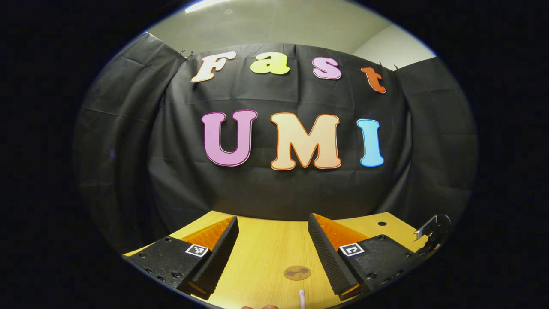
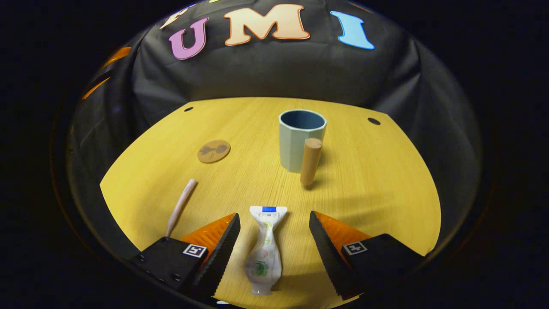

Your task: Put the toothbrush and toothpaste on the desktop into the cup, then pick up the cup and place it on the coaster on the desktop.

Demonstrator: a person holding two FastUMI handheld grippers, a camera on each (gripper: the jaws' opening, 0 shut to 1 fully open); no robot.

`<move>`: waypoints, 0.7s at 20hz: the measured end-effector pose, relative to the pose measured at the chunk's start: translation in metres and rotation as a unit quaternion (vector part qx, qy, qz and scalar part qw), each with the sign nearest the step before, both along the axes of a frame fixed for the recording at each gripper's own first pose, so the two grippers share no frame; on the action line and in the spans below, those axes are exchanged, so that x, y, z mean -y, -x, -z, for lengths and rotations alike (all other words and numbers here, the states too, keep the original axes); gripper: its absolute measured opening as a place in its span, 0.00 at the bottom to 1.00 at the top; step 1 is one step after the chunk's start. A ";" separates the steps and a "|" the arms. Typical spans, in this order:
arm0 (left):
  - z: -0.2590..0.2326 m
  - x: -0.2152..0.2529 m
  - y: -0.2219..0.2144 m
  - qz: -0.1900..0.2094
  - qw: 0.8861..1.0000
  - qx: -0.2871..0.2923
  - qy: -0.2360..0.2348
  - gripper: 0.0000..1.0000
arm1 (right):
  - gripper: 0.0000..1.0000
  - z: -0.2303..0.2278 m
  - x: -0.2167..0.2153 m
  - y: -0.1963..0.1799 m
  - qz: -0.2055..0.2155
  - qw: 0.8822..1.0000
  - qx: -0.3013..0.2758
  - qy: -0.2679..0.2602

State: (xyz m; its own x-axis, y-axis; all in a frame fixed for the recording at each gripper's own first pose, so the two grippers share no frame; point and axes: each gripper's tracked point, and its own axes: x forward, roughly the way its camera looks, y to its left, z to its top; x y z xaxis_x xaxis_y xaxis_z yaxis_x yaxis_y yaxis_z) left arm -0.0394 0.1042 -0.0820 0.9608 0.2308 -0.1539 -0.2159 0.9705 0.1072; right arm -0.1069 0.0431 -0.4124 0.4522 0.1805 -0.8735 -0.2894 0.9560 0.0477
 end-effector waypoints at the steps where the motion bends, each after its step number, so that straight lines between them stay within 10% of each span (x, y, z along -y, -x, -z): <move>1: 0.003 0.001 0.002 0.001 1.000 -0.005 0.001 0.94 | 0.99 0.003 0.000 0.003 -0.005 1.000 -0.004 0.006; 5: 0.003 0.004 0.005 0.008 1.000 -0.007 0.003 0.94 | 0.99 0.021 -0.004 0.004 -0.024 0.999 -0.023 0.023; 11: 0.012 0.007 0.007 0.025 0.999 -0.025 -0.010 0.94 | 0.69 0.039 -0.002 0.012 -0.021 0.997 -0.066 0.022; 14: 0.028 0.013 0.004 0.039 0.998 -0.046 0.001 0.94 | 0.21 0.038 -0.001 0.016 -0.021 0.996 -0.091 0.017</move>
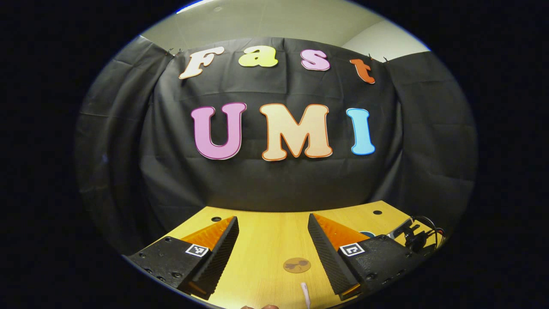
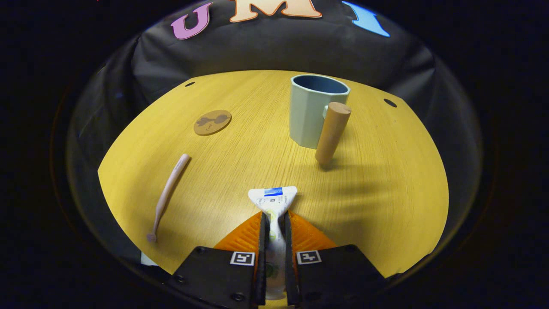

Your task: Put the toothbrush and toothpaste on the desktop into the cup, then pick up the cup and place it on the coaster on the desktop.

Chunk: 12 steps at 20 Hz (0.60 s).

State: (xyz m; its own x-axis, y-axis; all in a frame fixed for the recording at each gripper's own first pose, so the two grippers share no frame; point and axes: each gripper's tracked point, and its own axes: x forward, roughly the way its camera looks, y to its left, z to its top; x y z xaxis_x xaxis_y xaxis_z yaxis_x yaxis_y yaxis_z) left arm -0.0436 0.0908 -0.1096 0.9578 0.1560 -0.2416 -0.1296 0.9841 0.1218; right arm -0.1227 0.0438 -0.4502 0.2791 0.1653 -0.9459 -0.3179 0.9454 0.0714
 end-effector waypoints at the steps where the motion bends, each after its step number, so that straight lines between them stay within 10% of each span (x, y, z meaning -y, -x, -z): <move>1: 0.006 0.000 -0.002 0.000 1.000 -0.009 0.003 0.94 | 0.21 0.001 0.000 0.000 0.006 1.000 -0.007 -0.003; 6: 0.054 0.005 -0.007 0.013 0.997 -0.078 0.017 0.94 | 0.13 0.002 0.003 0.004 0.004 1.000 -0.011 -0.004; 12: 0.165 0.018 0.022 0.024 0.960 -0.269 0.076 0.96 | 0.13 -0.002 0.005 0.008 0.017 1.000 -0.002 -0.014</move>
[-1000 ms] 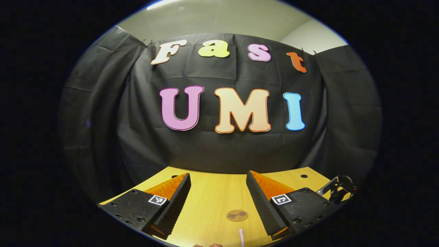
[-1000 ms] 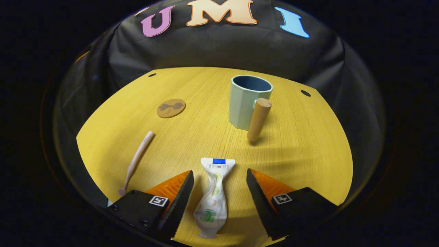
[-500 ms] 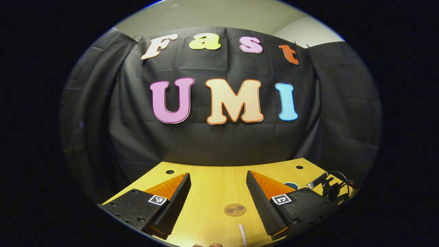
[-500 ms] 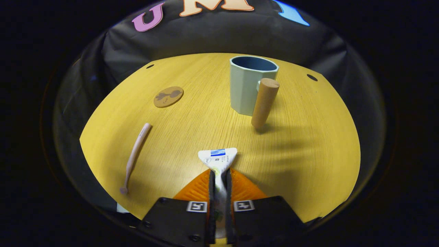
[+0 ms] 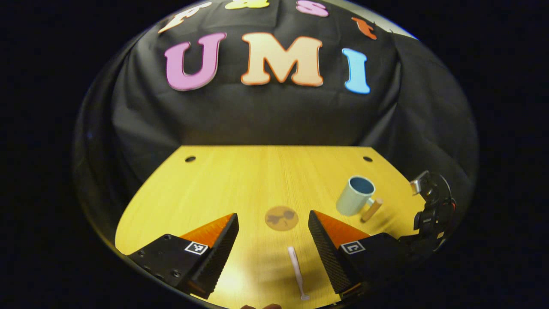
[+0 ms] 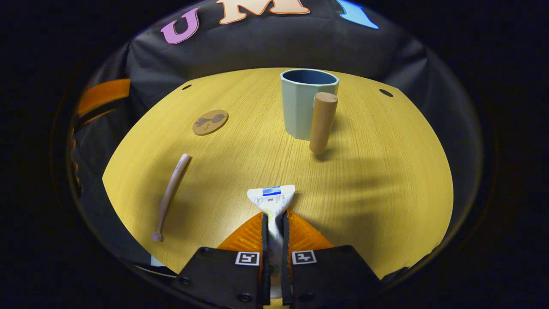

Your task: Put the toothbrush and toothpaste on the desktop into the cup, then pick up the cup and place it on the coaster on the desktop.

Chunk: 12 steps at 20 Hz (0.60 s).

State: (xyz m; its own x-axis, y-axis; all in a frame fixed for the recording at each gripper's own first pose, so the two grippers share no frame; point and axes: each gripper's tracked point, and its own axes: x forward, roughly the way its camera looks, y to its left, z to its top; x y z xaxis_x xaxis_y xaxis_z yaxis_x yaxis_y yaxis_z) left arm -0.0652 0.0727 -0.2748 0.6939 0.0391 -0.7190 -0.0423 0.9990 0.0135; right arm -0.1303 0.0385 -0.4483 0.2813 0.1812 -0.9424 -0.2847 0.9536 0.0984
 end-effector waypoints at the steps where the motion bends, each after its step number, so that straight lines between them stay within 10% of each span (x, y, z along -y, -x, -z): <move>1: 0.013 0.000 0.005 0.003 1.000 -0.019 0.005 0.96 | 0.13 0.000 0.000 0.000 -0.001 1.000 0.001 0.000; 12: 0.112 0.003 0.042 -0.030 0.974 -0.224 0.019 0.96 | 0.13 0.000 0.000 0.000 0.004 1.000 0.001 -0.010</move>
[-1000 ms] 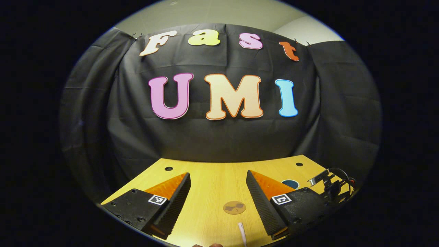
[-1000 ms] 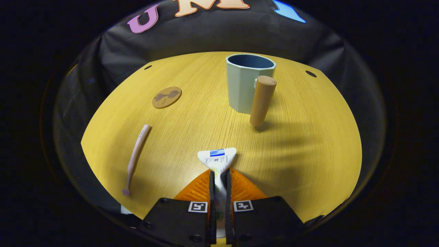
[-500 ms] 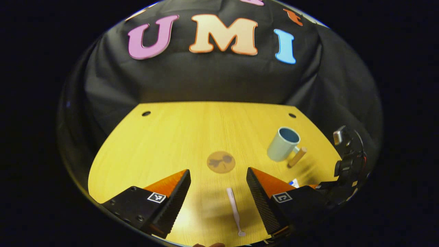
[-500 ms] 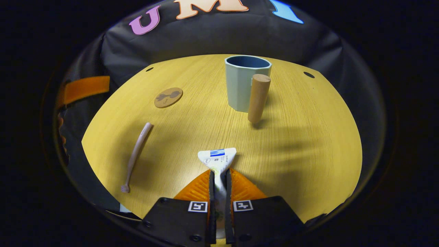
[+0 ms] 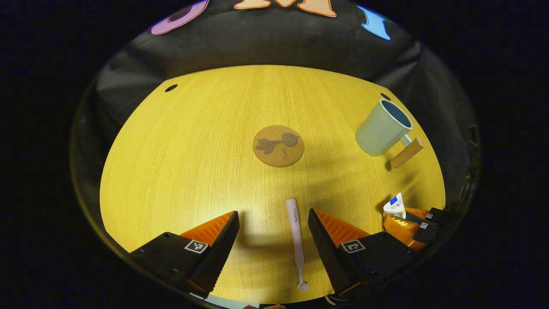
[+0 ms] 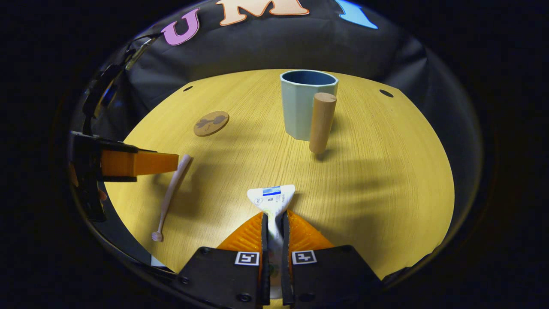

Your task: Put the toothbrush and toothpaste on the desktop into the cup, then pick up the cup and place it on the coaster on the desktop.

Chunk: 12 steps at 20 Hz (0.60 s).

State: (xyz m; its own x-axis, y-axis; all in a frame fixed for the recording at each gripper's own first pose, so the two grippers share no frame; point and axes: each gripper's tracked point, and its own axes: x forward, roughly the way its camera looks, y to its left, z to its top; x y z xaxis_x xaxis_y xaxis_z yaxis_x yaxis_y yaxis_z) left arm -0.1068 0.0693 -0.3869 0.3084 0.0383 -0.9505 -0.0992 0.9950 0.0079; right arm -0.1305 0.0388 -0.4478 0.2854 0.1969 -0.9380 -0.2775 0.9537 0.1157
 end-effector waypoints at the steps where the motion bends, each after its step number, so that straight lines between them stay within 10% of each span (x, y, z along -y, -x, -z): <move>1: 0.005 0.002 0.001 -0.002 1.000 -0.010 0.004 0.96 | 0.13 0.001 0.000 0.000 0.001 1.000 -0.001 -0.002; 12: 0.019 0.014 0.013 0.038 0.995 -0.090 -0.020 0.71 | 0.13 0.000 0.000 0.001 -0.001 1.000 0.003 -0.002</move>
